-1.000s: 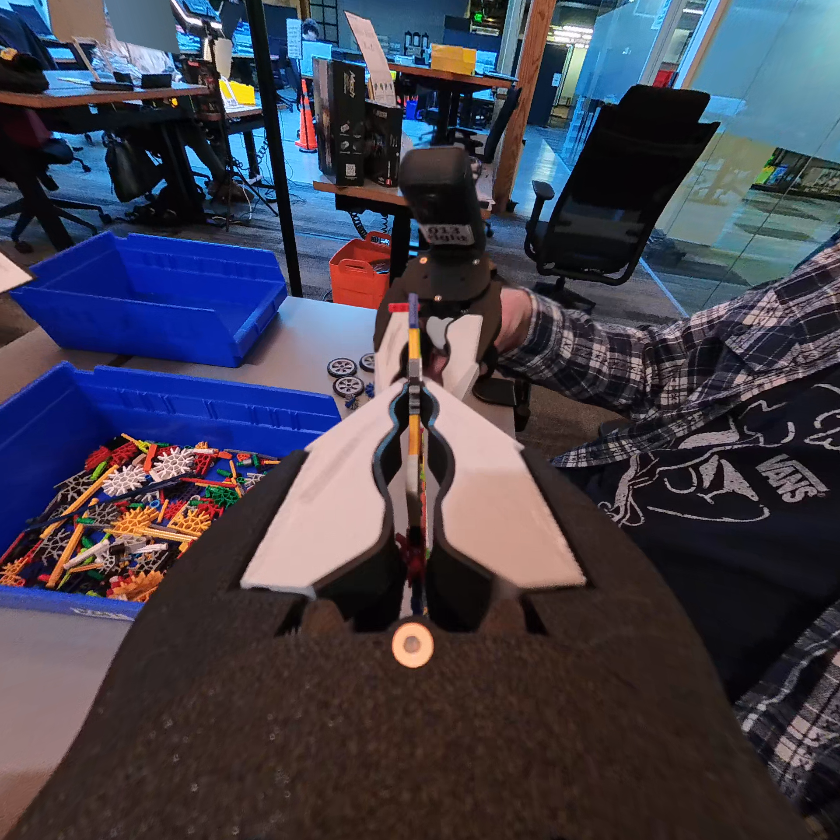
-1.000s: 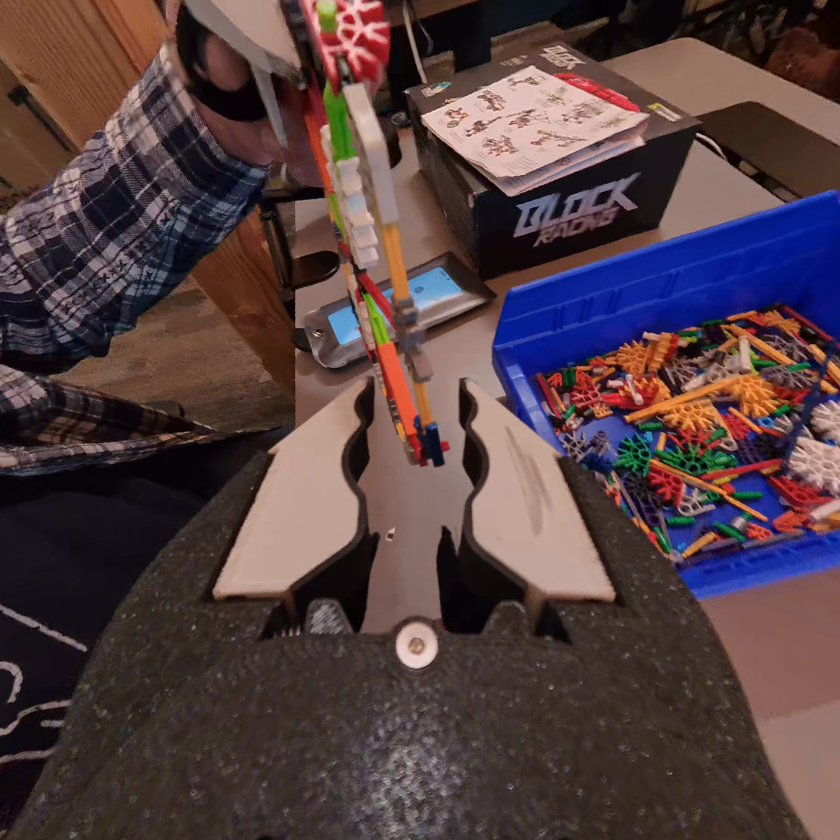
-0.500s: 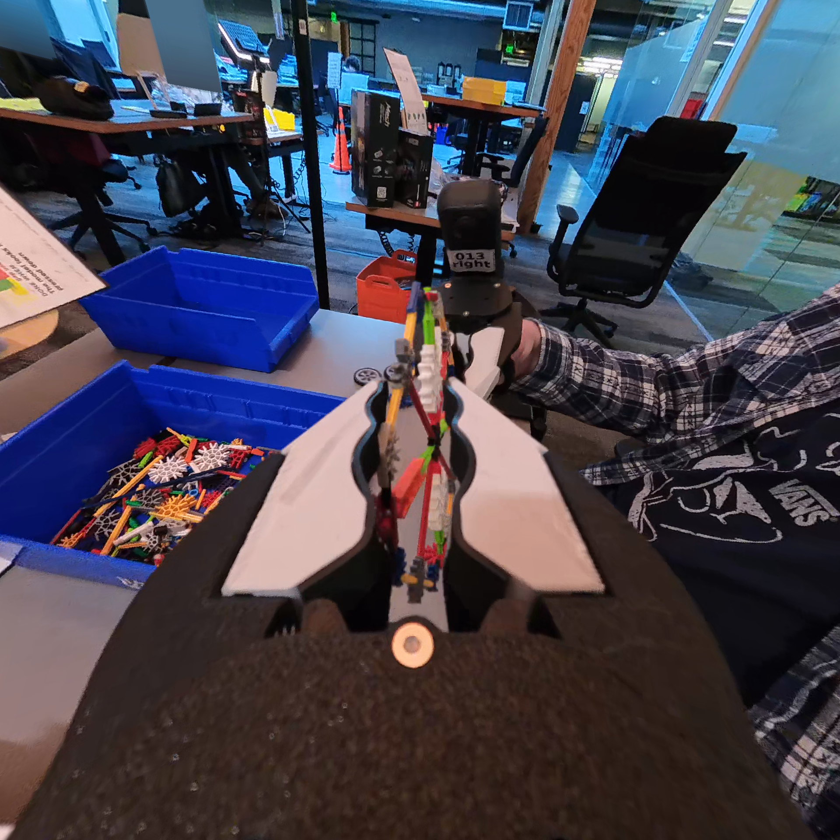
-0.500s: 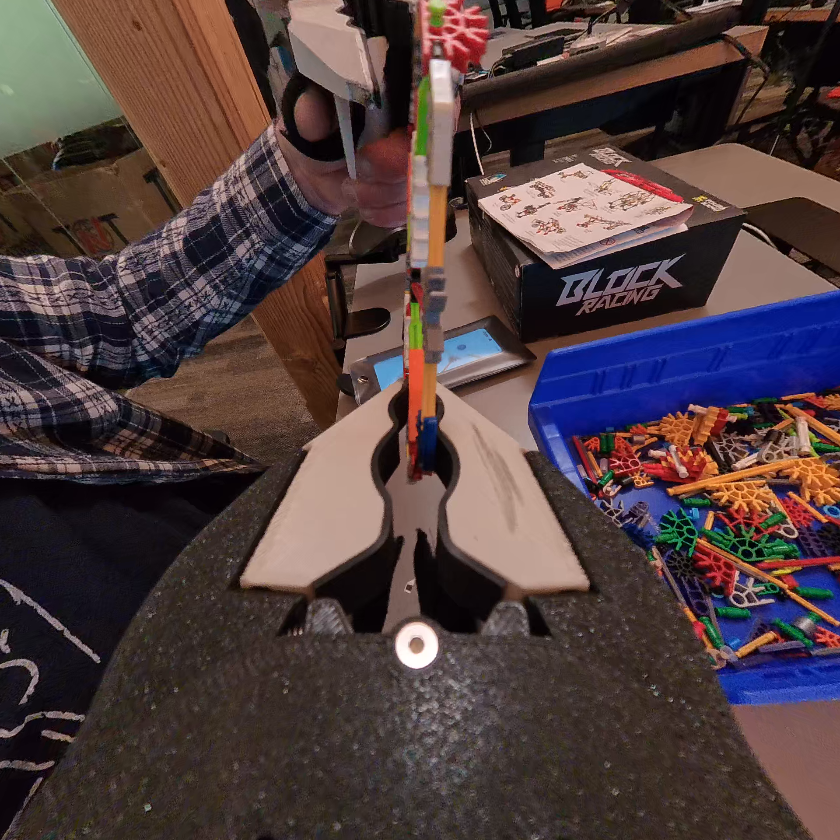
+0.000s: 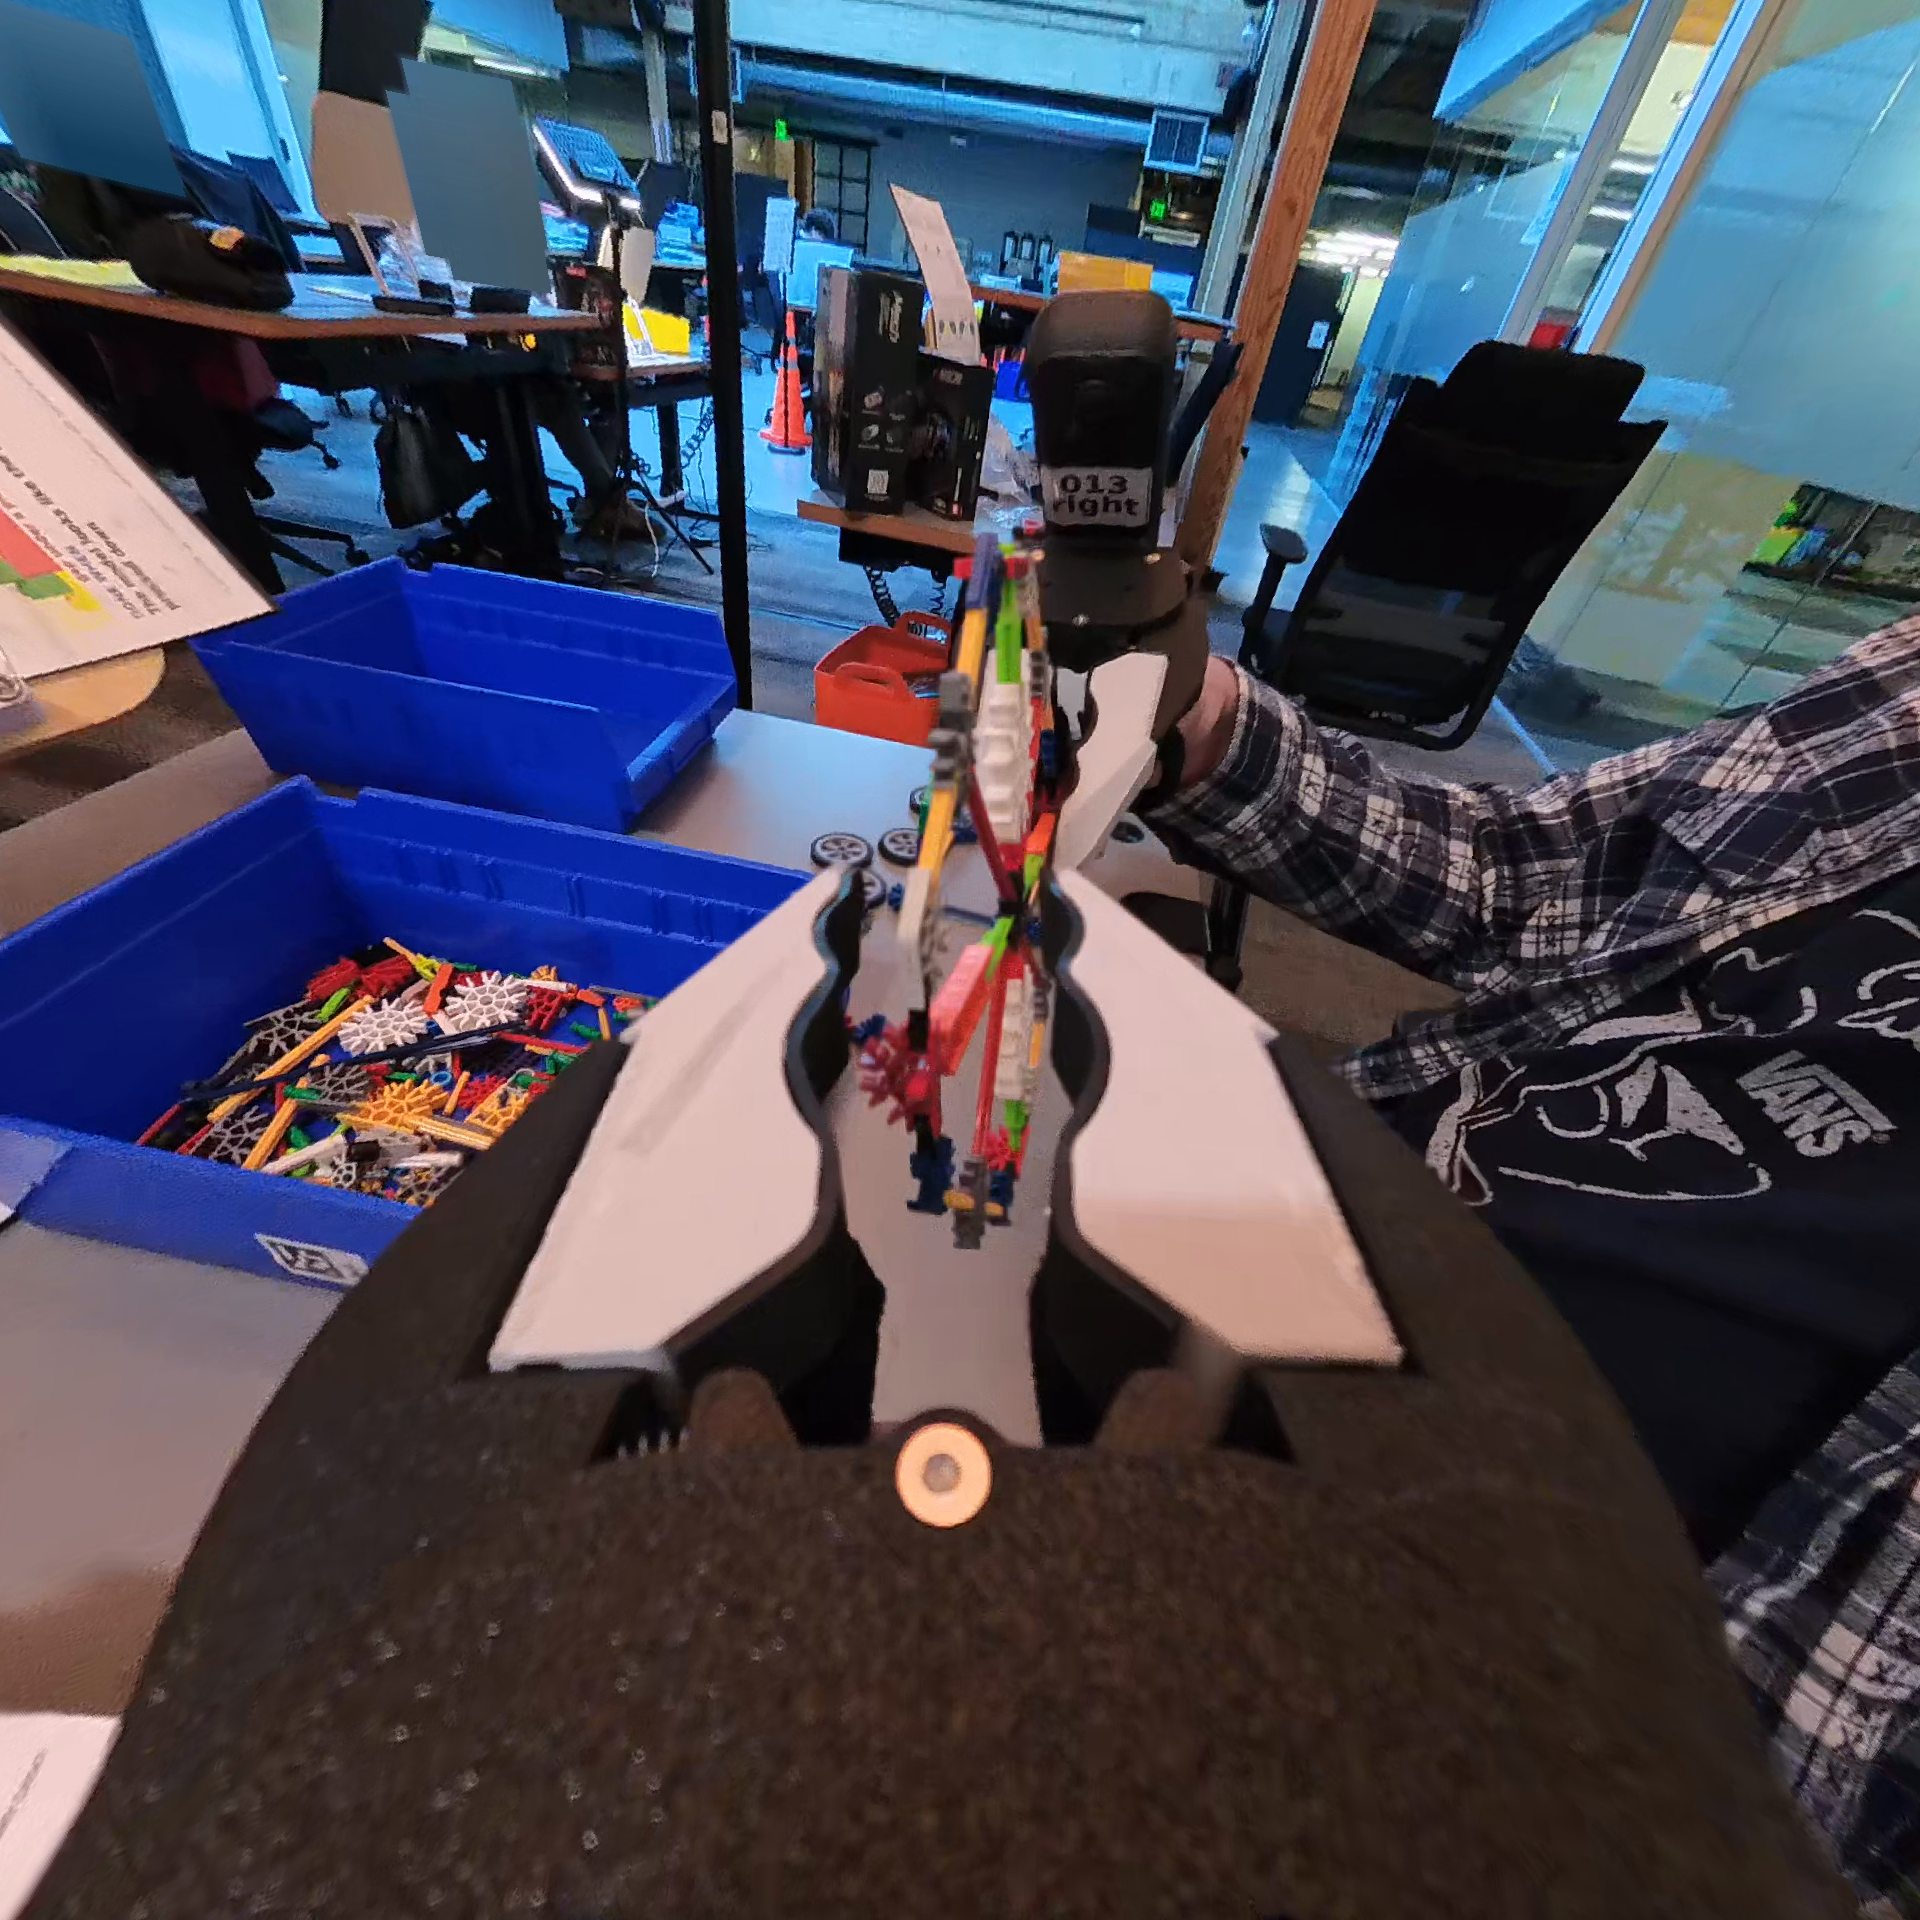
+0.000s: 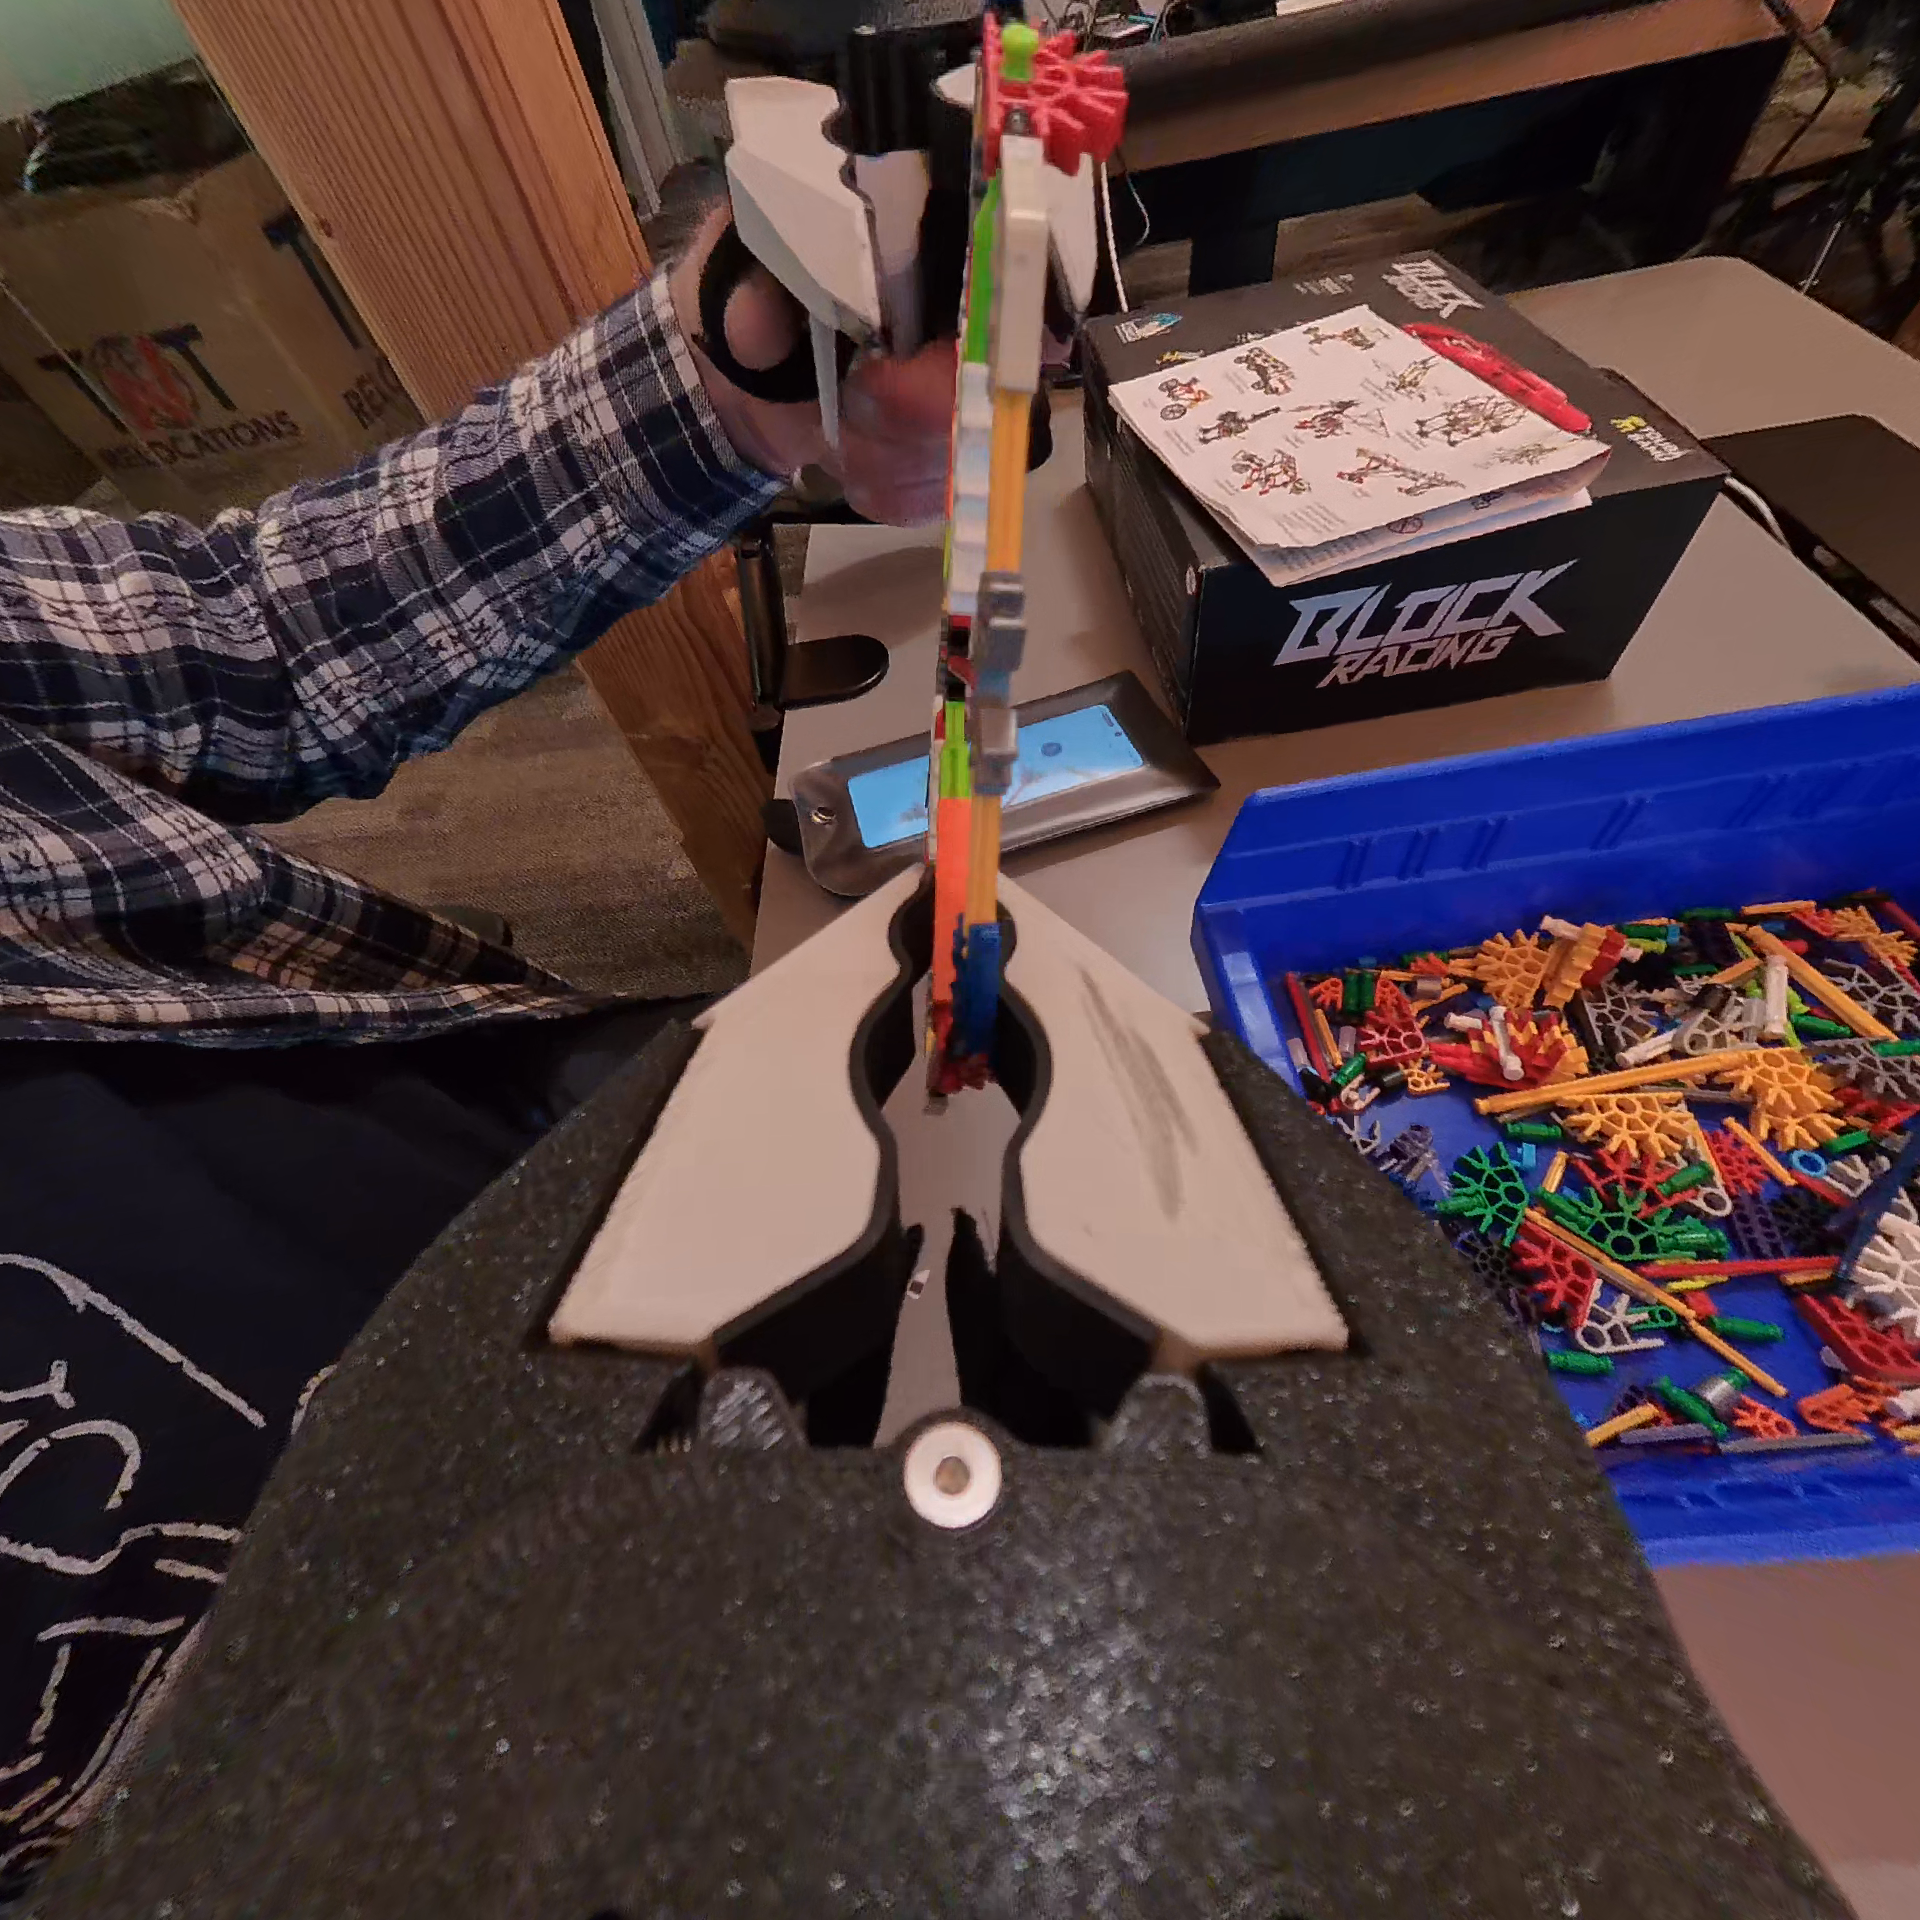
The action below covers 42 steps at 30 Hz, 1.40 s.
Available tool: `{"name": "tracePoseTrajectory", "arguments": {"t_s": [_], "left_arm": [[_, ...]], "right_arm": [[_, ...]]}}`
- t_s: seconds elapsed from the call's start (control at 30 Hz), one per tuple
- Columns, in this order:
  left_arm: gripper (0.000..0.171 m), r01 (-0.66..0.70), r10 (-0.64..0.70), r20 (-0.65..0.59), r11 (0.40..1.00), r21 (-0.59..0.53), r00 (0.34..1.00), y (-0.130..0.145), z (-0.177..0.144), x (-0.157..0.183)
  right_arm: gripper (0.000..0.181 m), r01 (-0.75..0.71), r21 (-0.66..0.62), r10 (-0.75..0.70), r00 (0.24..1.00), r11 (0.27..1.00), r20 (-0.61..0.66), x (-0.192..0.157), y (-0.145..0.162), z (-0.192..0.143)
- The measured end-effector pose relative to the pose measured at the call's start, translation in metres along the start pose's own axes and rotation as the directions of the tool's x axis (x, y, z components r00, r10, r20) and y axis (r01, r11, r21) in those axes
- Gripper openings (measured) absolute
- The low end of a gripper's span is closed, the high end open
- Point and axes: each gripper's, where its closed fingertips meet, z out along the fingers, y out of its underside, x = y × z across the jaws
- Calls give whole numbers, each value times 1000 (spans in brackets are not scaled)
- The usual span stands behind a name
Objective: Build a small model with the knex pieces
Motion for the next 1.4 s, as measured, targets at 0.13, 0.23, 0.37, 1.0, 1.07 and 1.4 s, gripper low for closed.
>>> {"name": "tracePoseTrajectory", "arguments": {"t_s": [0.13,0.23,0.37,1.0,1.07,1.4], "left_arm": [[39,29,-29,23,999,18,999,5,-5,-6],[42,74,-75,3,996,41,997,15,-2,-4],[36,86,-84,-38,995,56,996,27,13,7],[2,-17,23,-32,986,164,999,-2,28,21],[1,-21,26,-31,987,160,999,-5,28,21],[0,-61,66,-41,991,116,997,-8,29,27]], "right_arm": [[4,-21,54,20,1000,998,20,0,-5,-2],[4,-47,138,41,998,989,45,-3,-12,-5],[4,-83,248,65,995,965,81,-3,-19,-10],[6,-142,528,91,988,838,121,-4,-20,-22],[13,-163,535,109,985,829,131,-3,-19,-23],[39,-162,500,194,981,851,-11,9,-1,-19]]}}
